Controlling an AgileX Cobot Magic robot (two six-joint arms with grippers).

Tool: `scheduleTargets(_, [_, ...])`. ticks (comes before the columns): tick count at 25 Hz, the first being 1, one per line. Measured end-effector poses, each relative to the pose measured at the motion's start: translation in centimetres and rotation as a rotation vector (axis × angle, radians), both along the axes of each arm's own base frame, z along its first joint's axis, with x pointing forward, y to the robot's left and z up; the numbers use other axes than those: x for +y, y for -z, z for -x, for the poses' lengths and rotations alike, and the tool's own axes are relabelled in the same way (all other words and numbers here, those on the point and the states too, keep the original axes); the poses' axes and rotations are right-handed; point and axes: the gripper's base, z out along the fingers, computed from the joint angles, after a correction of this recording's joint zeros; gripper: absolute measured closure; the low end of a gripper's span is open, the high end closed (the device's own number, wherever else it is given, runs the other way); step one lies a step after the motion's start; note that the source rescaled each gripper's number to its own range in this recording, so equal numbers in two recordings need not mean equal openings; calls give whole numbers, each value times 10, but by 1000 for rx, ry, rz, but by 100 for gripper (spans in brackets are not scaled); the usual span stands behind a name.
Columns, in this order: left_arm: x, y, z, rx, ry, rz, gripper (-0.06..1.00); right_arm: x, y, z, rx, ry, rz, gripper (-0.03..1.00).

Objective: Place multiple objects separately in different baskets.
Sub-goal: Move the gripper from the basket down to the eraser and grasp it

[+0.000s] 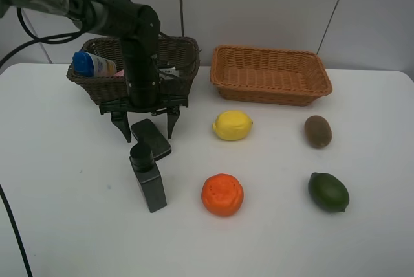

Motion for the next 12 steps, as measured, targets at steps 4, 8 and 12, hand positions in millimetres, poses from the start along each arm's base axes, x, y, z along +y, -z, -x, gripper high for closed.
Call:
scheduleTargets(4, [-3,7,-1,-12,-1,5,-3,0,0,0,0,0,0,-3])
scheduleTargets(8, [-3,11,-2,-13,-4,4,-3,0,0,0,0,0,0,-3])
scheduleTargets(12, [-3,12,-3,-18,-5,6,-3,0,0,0,0,0,0,-3])
